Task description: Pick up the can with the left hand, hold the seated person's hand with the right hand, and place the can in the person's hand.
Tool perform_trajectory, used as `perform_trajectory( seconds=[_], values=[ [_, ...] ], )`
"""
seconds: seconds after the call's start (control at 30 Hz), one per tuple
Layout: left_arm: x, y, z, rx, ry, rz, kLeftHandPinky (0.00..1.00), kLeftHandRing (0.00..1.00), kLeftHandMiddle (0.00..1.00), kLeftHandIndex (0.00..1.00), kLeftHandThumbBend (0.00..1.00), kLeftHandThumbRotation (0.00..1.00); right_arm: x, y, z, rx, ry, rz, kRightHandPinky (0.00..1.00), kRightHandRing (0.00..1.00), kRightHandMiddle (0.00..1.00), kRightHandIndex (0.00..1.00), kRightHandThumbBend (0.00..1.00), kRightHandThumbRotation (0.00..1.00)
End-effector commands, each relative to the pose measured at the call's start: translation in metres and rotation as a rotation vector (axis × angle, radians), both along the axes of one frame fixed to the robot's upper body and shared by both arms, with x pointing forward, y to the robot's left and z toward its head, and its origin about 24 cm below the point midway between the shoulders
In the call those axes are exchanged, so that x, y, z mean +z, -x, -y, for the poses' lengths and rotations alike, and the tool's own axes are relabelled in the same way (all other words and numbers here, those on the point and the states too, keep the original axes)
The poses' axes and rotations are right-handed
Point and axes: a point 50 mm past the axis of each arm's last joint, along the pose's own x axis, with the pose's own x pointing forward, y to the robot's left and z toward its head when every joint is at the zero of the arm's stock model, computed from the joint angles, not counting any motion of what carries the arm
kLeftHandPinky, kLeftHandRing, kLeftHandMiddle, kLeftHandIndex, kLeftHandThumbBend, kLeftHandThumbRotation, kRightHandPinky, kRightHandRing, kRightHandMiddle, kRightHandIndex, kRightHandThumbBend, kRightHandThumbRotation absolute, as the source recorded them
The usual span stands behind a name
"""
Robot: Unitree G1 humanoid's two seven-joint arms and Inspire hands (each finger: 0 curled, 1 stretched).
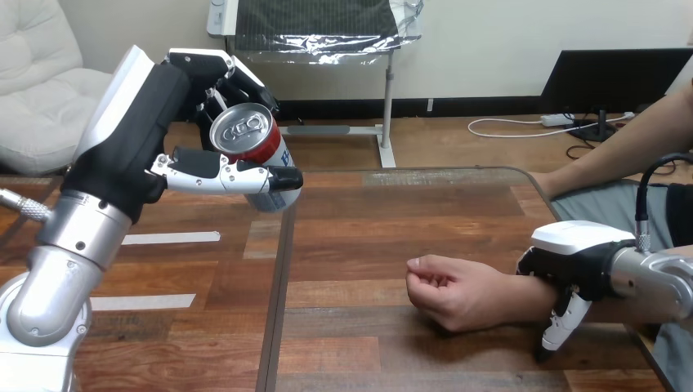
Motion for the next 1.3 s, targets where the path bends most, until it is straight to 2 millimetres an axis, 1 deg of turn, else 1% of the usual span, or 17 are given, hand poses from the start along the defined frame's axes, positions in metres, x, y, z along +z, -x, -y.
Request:
perform_trajectory(
  seconds=[0.0, 0.03, 0.13, 0.27, 0.33, 0.6, 0.97, 1.27],
  values=[
    [0.0221, -0.0005, -0.0005, -0.011, -0.004, 0.103, 0.23, 0.29, 0.35, 0.40, 0.73, 0.00, -0.0410, 0.0241, -0.0097, 0.018, -0.028, -0.128, 0.37, 0.46, 0.56, 0.63, 0.88, 0.26],
    [0.0221, -0.0005, -0.0004, -0.010, -0.004, 0.103, 0.23, 0.29, 0.35, 0.40, 0.73, 0.00, -0.0411, 0.0242, -0.0102, 0.017, -0.031, -0.127, 0.32, 0.41, 0.52, 0.61, 0.87, 0.25],
    [0.0220, -0.0006, 0.0001, -0.008, -0.004, 0.100, 0.23, 0.29, 0.35, 0.40, 0.73, 0.00, -0.0415, 0.0246, -0.0119, 0.018, -0.033, -0.125, 0.28, 0.38, 0.50, 0.59, 0.86, 0.25],
    [0.0218, -0.0009, 0.0003, -0.009, -0.006, 0.101, 0.23, 0.29, 0.35, 0.40, 0.73, 0.00, -0.0419, 0.0249, -0.0139, 0.022, -0.039, -0.116, 0.27, 0.37, 0.48, 0.55, 0.84, 0.24],
    [0.0217, -0.0011, 0.0005, -0.006, -0.006, 0.096, 0.23, 0.29, 0.35, 0.40, 0.73, 0.00, -0.0422, 0.0251, -0.0147, 0.029, -0.051, -0.102, 0.26, 0.36, 0.47, 0.52, 0.82, 0.22],
    [0.0200, -0.0020, 0.0012, -0.009, -0.002, 0.084, 0.23, 0.28, 0.35, 0.40, 0.74, 0.00, -0.0417, 0.0251, -0.0155, 0.033, -0.109, -0.057, 0.26, 0.34, 0.43, 0.47, 0.78, 0.17],
    [0.0168, -0.0038, 0.0027, -0.017, 0.009, 0.081, 0.23, 0.29, 0.35, 0.40, 0.73, 0.00, -0.0391, 0.0227, -0.0153, 0.039, -0.136, -0.010, 0.24, 0.31, 0.40, 0.44, 0.74, 0.14],
    [0.0136, -0.0059, 0.0039, -0.026, 0.030, 0.075, 0.23, 0.29, 0.35, 0.40, 0.71, 0.00, -0.0366, 0.0207, -0.0144, 0.037, -0.167, 0.046, 0.22, 0.29, 0.38, 0.42, 0.75, 0.10]
  ],
)
